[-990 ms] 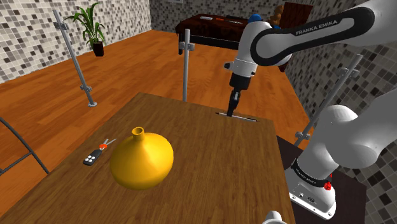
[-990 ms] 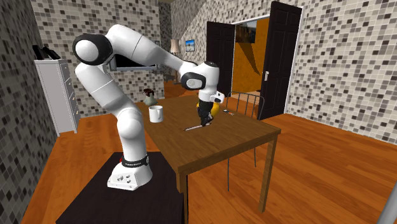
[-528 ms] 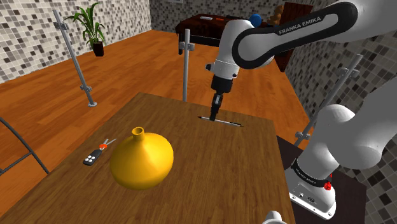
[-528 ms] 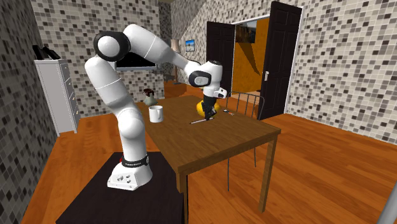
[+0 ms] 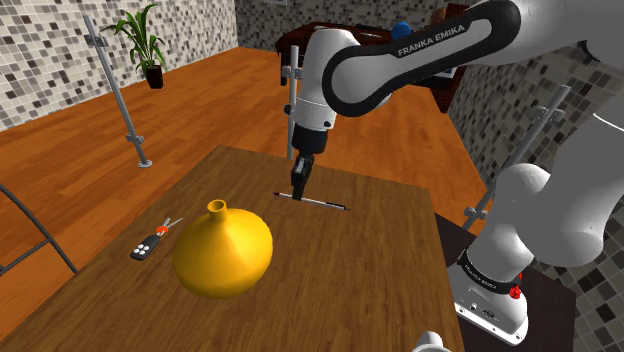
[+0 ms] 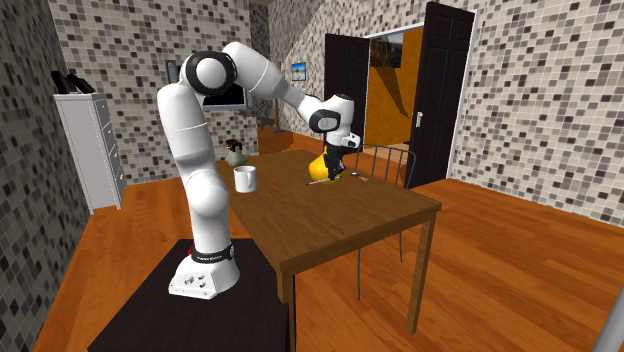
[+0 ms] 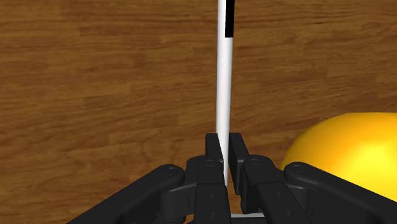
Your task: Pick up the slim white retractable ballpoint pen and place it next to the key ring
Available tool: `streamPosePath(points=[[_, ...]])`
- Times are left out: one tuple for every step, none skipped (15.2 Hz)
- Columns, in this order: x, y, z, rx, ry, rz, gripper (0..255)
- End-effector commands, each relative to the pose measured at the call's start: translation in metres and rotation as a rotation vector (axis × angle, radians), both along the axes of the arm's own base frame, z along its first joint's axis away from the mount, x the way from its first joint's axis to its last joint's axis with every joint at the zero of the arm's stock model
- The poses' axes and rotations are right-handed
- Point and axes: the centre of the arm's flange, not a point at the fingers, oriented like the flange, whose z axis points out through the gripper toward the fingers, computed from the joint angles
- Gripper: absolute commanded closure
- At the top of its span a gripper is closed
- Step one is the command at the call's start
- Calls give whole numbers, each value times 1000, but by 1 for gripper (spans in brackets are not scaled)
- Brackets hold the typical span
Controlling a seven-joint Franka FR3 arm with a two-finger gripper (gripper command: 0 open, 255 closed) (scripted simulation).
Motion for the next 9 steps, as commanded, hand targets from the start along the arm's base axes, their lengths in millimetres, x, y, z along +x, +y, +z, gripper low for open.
streamPosePath(points=[[7, 26, -1, 1, 0, -1, 255], [11, 39, -1, 1, 0, -1, 255], [15, 51, -1, 1, 0, -1, 255], [19, 64, -1, 1, 0, -1, 255], [23, 76, 0, 1, 0, -1, 255], [27, 89, 0, 1, 0, -1, 255], [31, 102, 0, 1, 0, -1, 255], [35, 114, 0, 1, 0, -1, 255], [39, 127, 0, 1, 0, -1, 255]])
